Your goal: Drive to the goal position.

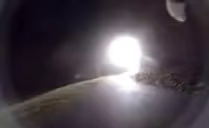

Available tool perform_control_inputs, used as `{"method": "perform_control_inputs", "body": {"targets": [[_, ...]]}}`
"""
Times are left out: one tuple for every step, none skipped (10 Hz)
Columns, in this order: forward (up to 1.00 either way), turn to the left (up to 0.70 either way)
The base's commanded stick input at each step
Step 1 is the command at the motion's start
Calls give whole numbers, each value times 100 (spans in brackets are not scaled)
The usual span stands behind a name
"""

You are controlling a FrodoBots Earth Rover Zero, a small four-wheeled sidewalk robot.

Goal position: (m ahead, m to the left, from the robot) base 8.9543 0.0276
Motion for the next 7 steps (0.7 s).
{"method": "perform_control_inputs", "body": {"targets": [[100, -2], [100, -2], [100, -2], [100, -1], [100, 0], [100, 0], [100, 0]]}}
